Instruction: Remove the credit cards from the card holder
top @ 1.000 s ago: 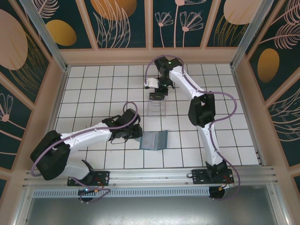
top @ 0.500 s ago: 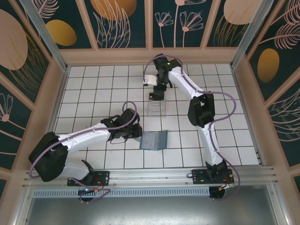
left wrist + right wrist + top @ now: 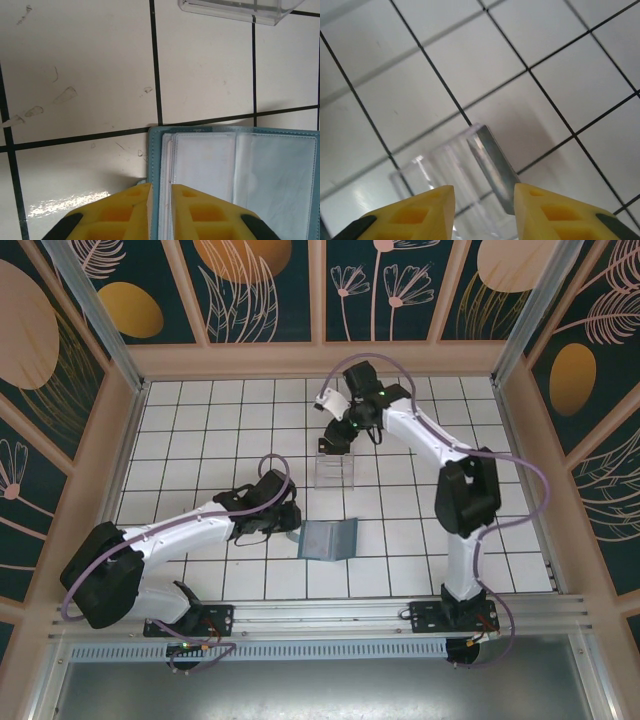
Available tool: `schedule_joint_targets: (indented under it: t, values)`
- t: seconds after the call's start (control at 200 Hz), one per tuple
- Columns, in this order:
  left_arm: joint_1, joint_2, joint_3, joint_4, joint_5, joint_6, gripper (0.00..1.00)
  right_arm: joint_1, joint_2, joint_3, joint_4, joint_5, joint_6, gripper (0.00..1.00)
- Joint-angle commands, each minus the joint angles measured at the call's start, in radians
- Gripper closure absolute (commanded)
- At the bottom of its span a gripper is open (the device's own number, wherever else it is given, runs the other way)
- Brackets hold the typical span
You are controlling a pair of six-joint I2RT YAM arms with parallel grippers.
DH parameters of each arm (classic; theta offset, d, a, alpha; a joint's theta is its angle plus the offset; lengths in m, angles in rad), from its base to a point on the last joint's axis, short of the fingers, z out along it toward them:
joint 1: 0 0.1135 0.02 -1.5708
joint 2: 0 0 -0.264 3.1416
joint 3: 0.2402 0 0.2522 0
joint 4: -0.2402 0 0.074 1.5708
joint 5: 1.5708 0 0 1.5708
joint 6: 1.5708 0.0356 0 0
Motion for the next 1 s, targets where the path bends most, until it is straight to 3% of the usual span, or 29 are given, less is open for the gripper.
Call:
schedule_joint_targets:
  t: [0.0, 0.165, 0.385, 0.535, 0.726, 0.991]
  values:
    - [0.007, 0.009, 0.023, 0.000, -0.009, 0.017, 0.80, -0.006, -0.100, -0.110, 0.162, -0.089, 0.332, 0.64]
    - [0.013, 0.034, 0.043, -0.003, -0.010, 0.037, 0.80, -0.020, -0.153, -0.159, 0.116, -0.155, 0.622, 0.66]
    - [0.049, 0.061, 0.055, 0.000, 0.012, 0.054, 0.80, -0.013, -0.312, -0.389, 0.228, -0.269, 0.923, 0.68]
    - [0.102, 0.045, 0.037, 0.039, 0.071, 0.048, 0.80, 0.030, -0.401, -0.471, 0.170, -0.180, 0.993, 0.67]
    - [0.173, 0.028, 0.024, 0.042, 0.100, 0.069, 0.81, 0.156, -0.427, -0.524, 0.094, -0.058, 1.106, 0.70]
    - [0.274, 0.004, 0.013, 0.030, 0.121, 0.109, 0.80, 0.306, -0.379, -0.594, 0.164, -0.029, 1.274, 0.71]
